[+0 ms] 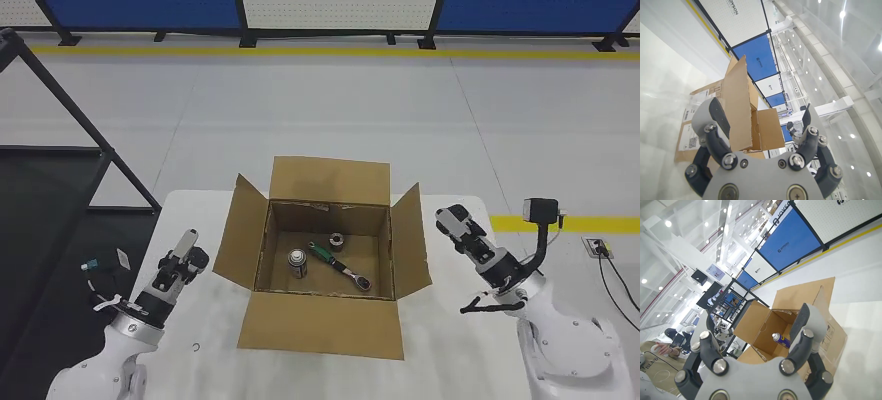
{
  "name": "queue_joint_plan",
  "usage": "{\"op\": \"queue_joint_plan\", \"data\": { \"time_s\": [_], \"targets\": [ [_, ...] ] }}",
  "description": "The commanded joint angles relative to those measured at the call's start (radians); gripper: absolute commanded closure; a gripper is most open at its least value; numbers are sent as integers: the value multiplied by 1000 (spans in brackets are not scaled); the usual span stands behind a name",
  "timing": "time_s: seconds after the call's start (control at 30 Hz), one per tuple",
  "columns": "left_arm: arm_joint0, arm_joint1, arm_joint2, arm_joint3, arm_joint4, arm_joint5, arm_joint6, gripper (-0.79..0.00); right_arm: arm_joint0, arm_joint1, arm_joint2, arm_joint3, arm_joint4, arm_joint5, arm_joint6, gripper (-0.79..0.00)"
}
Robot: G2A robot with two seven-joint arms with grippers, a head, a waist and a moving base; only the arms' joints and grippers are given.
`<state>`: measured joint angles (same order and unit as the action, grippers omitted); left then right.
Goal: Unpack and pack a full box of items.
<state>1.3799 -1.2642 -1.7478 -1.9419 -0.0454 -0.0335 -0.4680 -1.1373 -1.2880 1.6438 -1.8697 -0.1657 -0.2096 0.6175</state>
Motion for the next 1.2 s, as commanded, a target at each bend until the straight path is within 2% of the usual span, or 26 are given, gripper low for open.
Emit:
{"op": "queue_joint_plan", "data": {
  "time_s": [0.0,0.3,0.67,0.9,1.17],
  "targets": [
    [-13,4,-1,13,6,14,-29,-785,0,4,8,7,15,16,26,-785],
    [-48,15,29,23,15,-3,-103,-785,7,20,7,24,63,36,121,-785],
    [-48,24,79,-5,26,-17,-143,-785,52,34,-60,64,151,-19,248,-785],
    [-78,30,138,-5,66,0,-182,-785,89,38,-119,97,157,-31,247,-785],
    [-147,35,218,24,145,54,-221,-785,127,38,-185,141,147,-37,209,-785]
  ]
}}
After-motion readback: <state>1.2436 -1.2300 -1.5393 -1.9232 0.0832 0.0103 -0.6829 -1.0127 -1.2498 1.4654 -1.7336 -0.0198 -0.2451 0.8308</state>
